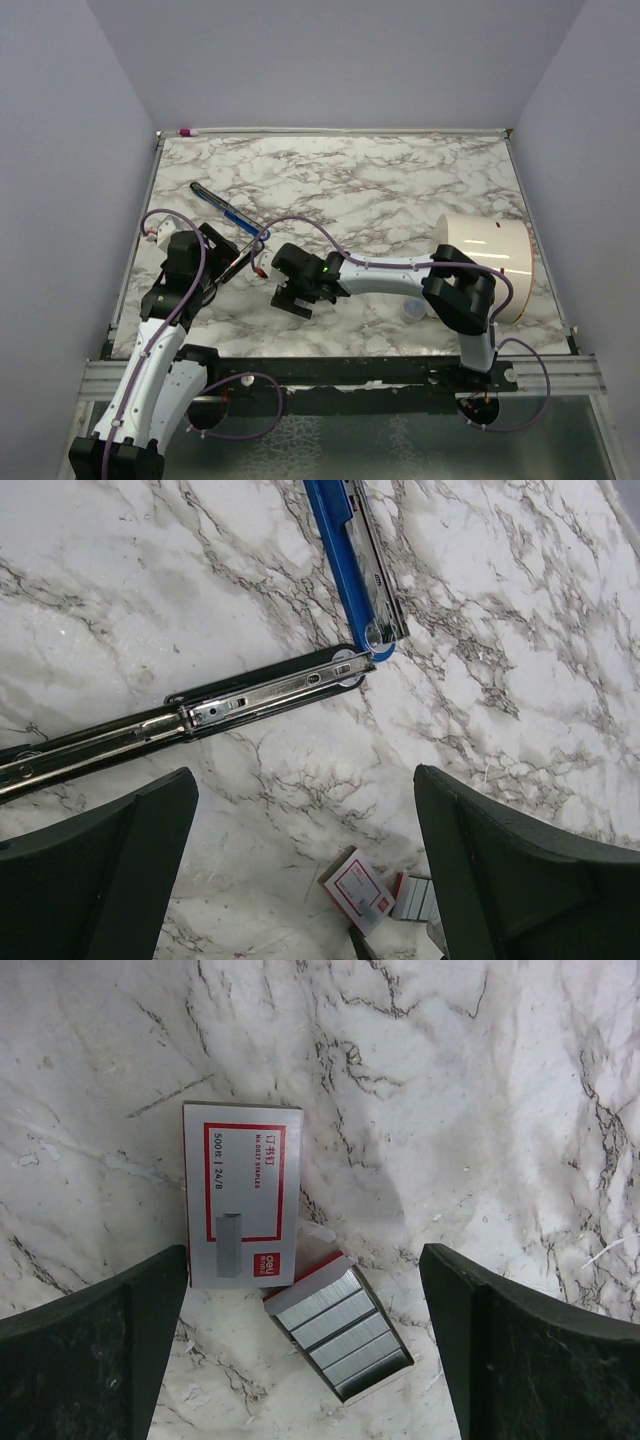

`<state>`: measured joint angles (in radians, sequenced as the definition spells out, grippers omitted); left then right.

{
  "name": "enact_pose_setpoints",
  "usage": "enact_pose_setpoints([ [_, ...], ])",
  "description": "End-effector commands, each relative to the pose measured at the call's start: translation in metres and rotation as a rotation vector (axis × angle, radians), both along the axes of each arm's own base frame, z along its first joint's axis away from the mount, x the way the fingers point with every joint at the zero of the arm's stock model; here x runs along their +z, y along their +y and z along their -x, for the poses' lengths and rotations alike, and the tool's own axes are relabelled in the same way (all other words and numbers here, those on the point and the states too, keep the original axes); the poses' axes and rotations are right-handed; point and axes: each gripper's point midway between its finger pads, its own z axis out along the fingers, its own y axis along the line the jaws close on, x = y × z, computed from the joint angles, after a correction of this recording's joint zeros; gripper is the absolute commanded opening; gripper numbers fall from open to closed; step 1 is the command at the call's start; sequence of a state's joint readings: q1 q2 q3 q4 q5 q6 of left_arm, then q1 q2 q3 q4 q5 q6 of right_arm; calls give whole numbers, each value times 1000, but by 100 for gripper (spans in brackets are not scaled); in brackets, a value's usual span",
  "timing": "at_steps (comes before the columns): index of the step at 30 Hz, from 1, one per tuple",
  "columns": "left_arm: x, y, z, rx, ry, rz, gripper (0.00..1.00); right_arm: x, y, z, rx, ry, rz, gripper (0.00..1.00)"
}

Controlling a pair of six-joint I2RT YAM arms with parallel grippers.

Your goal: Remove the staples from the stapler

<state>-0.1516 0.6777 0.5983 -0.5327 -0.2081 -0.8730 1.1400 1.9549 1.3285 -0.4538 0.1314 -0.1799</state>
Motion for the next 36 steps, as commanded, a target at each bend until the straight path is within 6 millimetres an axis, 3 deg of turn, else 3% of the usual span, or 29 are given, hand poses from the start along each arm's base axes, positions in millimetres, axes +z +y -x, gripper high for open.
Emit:
enact_pose_setpoints([
  [1,7,-5,-1,-33,-34,15,92,-7,-14,-19,-49,-55,40,100],
  [7,5,-18,-2,-100,-45,46,92,-1,-15,-20,-39,-36,7,100],
  [12,-2,-36,-4,-197,-53,91,90,15,-14,-25,-67,18,-95,100],
  [14,-4,-50,-6,-279,-65,114,90,29,-10,-18,-54,42,-148,100],
  [18,-21,-76,-5,-433,-18,176,88,64,-15,-10,-154,127,-288,100],
  [23,-56,-105,2,-572,89,289,74,82,-45,-6,-320,385,-473,100],
  [26,-73,-114,6,-600,138,303,71,74,-61,-5,-402,525,-504,100],
  [31,-91,-129,12,-644,208,257,66,39,-86,-6,-546,659,-437,87],
  [36,-116,-130,20,-646,289,216,55,23,-95,-6,-594,774,-484,76],
])
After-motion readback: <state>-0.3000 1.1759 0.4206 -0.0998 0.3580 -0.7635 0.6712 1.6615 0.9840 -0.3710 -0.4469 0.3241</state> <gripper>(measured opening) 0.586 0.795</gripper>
